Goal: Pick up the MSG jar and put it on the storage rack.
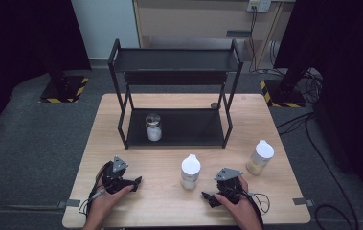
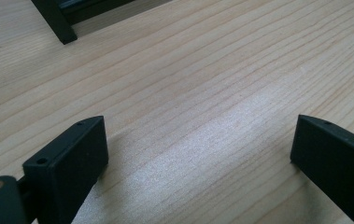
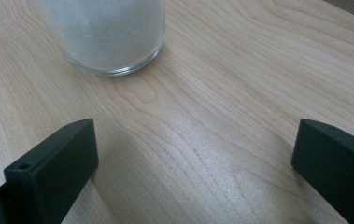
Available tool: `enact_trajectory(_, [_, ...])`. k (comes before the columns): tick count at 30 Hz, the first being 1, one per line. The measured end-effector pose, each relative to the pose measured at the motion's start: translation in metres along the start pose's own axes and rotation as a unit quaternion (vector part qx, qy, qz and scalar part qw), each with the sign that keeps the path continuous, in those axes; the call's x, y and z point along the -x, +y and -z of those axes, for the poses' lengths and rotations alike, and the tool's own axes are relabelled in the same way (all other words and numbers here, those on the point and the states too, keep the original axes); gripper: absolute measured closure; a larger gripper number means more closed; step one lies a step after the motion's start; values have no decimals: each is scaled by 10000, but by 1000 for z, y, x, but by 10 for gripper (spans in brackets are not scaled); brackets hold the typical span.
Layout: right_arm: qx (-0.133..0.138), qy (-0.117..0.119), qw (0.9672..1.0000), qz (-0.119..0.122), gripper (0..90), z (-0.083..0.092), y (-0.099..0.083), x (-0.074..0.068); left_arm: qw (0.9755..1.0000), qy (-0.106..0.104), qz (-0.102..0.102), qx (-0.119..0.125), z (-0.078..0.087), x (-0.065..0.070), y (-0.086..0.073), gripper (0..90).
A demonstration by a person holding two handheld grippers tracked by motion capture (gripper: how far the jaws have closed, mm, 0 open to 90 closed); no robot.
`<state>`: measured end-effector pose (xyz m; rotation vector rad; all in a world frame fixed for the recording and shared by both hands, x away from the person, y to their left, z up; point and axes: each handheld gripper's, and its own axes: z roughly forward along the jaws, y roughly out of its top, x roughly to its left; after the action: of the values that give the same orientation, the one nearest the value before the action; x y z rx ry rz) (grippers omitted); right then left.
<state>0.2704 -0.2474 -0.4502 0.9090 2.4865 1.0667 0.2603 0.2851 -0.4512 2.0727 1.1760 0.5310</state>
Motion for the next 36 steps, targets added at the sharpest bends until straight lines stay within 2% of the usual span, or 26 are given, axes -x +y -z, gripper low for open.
enact_trajectory(8, [0,31,10000,-2,12,1,0,-1,10000,0,4,2,0,0,0,30])
enact_trajectory(13, [-13,153,9998,113,12,3,-1,1,10000,3,5,2,0,0,0,30])
enact_trajectory(17, [-72,95,9999,76,12,3,1,-2,10000,4,6,0,0,0,0,30])
enact_trajectory(24, [30,-22,10000,-70,33,3,-3,-8,10000,3,7,0,0,0,0,30])
enact_trajectory(27, [109,91,9998,-147,70,6,-7,-4,10000,4,8,1,0,0,0,30])
enact_trajectory(29, [155,83,9997,-141,84,7,-9,-6,10000,4,10,2,0,0,0,30])
enact_trajectory(36, [407,270,9987,-127,89,11,-16,-10,10000,4,8,1,0,0,0,30])
